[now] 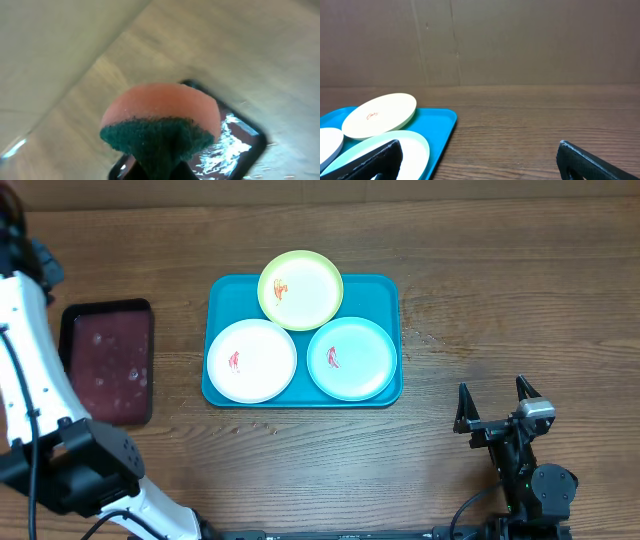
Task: Clean dirty plates on tray and stack at the side
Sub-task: 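Lift the sponge out of the water tray with the left gripper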
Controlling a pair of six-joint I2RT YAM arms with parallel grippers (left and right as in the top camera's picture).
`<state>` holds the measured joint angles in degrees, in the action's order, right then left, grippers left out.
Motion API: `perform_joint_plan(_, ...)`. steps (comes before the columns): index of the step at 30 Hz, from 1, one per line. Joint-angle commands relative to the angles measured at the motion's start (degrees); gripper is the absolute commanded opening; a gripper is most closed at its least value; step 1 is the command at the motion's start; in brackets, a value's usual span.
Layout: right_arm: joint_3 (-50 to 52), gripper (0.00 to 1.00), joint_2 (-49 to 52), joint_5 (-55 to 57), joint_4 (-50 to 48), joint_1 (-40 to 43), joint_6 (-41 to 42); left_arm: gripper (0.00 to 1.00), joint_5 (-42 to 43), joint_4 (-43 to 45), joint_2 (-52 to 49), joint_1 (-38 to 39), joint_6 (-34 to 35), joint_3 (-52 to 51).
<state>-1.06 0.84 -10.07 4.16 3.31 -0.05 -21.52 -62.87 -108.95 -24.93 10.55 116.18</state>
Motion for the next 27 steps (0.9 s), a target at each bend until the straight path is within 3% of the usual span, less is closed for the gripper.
perform_joint_plan(1, 0.59, 1.00, -0.68, 0.37, -0.22, -0.20, -0.39, 0.04, -15.82, 0.72, -3.93, 1.77, 3.96, -7.67)
perform_joint_plan(7, 0.59, 1.00, -0.68, 0.37, -0.22, -0.20, -0.39, 0.04, -28.81, 3.13, -7.65, 3.50, 7.67, -18.45)
perform_joint_plan(11, 0.59, 1.00, -0.68, 0.37, -0.20, -0.20, -0.39, 0.04, -38.34, 4.81, -7.61, 5.44, 7.34, -18.21)
perform_joint_plan(20, 0.59, 1.00, -0.68, 0.39, -0.22, -0.20, -0.39, 0.04, -29.42, 5.35, -4.98, 7.87, 6.67, -6.75)
perform_joint_plan(25, 0.59, 1.00, -0.68, 0.37, -0.20, -0.20, -0.39, 0.04, -16.35, 8.70, -6.84, 5.86, 9.81, -16.52)
perform_joint_plan(27, 0.59, 1.00, -0.68, 0.37, -0.20, -0.20, -0.39, 0.04, -17.07, 10.69, -7.98, 5.57, 9.79, -21.11)
